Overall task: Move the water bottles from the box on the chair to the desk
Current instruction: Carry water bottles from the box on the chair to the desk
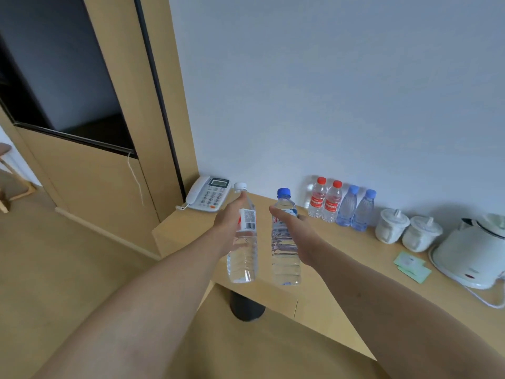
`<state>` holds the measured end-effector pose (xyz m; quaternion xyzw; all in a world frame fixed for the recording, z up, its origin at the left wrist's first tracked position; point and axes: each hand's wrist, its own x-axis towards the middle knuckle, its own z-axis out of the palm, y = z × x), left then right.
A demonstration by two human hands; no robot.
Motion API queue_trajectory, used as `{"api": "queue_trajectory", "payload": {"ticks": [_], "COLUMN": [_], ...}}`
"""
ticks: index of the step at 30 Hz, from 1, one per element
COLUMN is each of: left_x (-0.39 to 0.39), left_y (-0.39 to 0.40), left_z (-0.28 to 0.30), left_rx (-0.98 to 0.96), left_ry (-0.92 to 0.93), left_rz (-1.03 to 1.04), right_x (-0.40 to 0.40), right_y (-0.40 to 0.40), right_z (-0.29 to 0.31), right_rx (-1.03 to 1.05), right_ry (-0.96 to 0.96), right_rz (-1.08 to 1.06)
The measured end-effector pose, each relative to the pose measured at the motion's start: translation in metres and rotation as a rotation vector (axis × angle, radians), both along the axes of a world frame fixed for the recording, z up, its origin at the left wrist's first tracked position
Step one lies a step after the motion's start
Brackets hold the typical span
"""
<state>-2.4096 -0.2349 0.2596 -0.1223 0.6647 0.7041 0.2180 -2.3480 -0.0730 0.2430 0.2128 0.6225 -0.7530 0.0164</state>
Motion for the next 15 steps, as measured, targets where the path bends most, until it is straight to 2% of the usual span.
{"api": "queue_trajectory", "payload": {"ticks": [4, 10, 15], "left_x": [-0.073, -0.179, -0.234], "left_y": [0.008, 0.018, 0.039], "left_z": [-0.02, -0.02, -0.024], "left_rx": [-0.063, -0.218, -0.261], "left_ry": [0.074, 0.15, 0.2], "left_rz": [-0.094, -0.364, -0.489], "right_x": [-0.058, -0.131, -0.164], "right_y": [0.005, 0.004, 0.013], "right_z": [-0.017, -0.017, -0.021], "right_rx": [0.037, 0.129, 0.163], "right_ry": [0.013, -0.025, -0.037], "right_rz": [-0.075, -0.214, -0.33]}}
